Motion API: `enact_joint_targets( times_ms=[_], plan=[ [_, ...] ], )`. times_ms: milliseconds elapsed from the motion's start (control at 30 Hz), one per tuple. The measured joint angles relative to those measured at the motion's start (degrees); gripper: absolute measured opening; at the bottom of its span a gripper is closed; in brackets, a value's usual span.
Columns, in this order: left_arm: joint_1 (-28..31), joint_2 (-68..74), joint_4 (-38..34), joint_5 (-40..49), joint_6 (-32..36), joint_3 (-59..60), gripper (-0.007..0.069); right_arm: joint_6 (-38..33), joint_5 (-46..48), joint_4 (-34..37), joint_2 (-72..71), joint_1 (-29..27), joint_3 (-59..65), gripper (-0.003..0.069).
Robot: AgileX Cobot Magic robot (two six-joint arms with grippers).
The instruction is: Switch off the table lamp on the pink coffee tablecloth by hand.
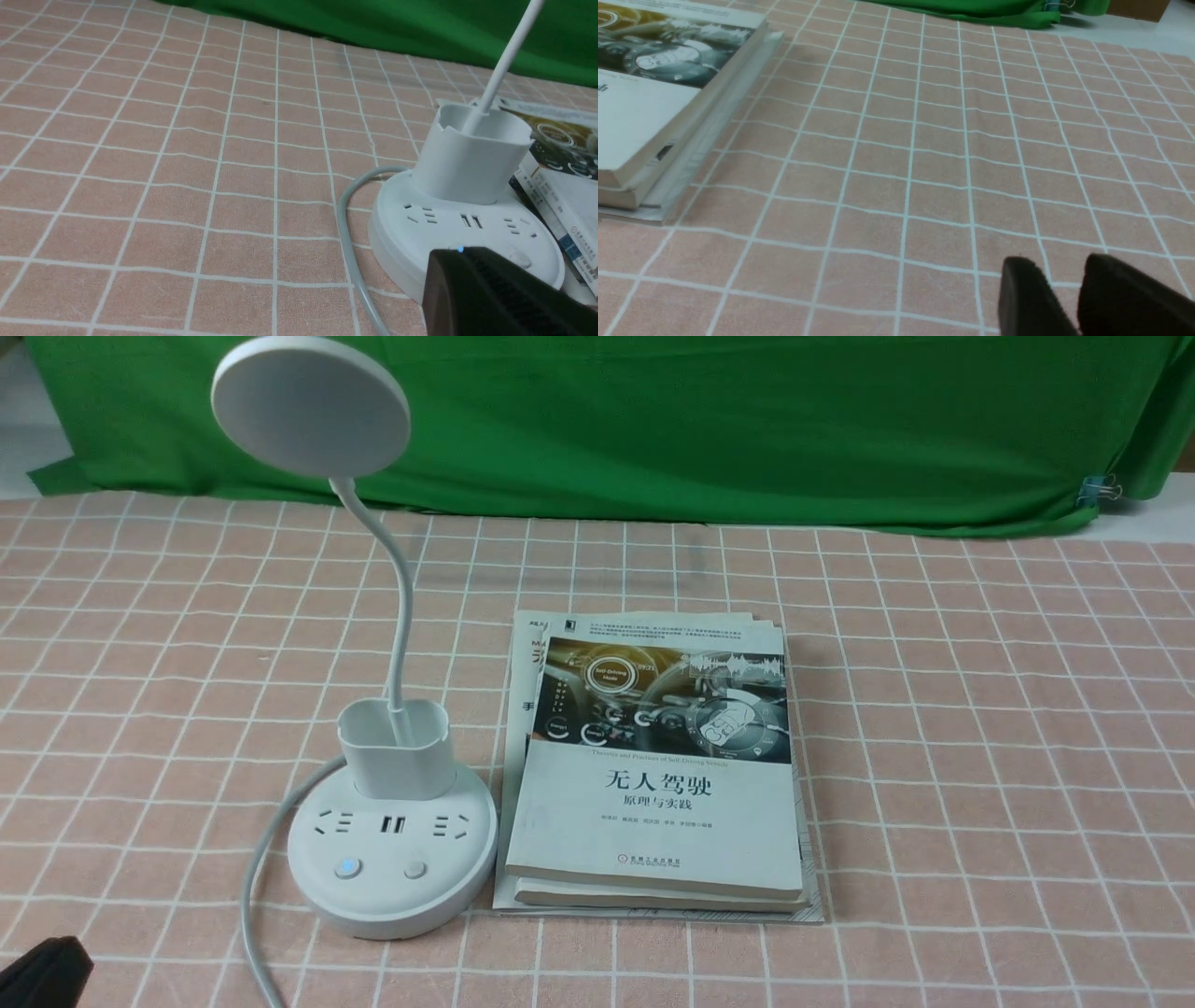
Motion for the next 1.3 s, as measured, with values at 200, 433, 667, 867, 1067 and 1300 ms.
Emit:
enact_joint_targets(
  times_ms=[200,433,667,867,1067,1300],
  plan=[
    [0.00,-0.65,0.05,2.52,-0.79,0.02,-0.0003,0.00,0.00,0.00,0.00,0.00,0.00,0.0242],
    [0.00,-0.65,0.22,2.60,-0.97,0.02,-0.0003,0.00,0.00,0.00,0.00,0.00,0.00,0.0242],
    [0.00,-0.65,0.22,2.60,-1.02,0.02,-0.0002,0.00,0.00,0.00,0.00,0.00,0.00,0.0242],
    [0.00,-0.65,0.27,2.60,-1.31,0.02,-0.0002,0.00,0.00,0.00,0.00,0.00,0.00,0.0242],
    [0.00,-0.65,0.27,2.60,-1.35,0.02,-0.0002,0.00,0.00,0.00,0.00,0.00,0.00,0.0242],
    [0.00,-0.65,0.27,2.60,-1.37,0.02,-0.0002,0.00,0.00,0.00,0.00,0.00,0.00,0.0242]
  ],
)
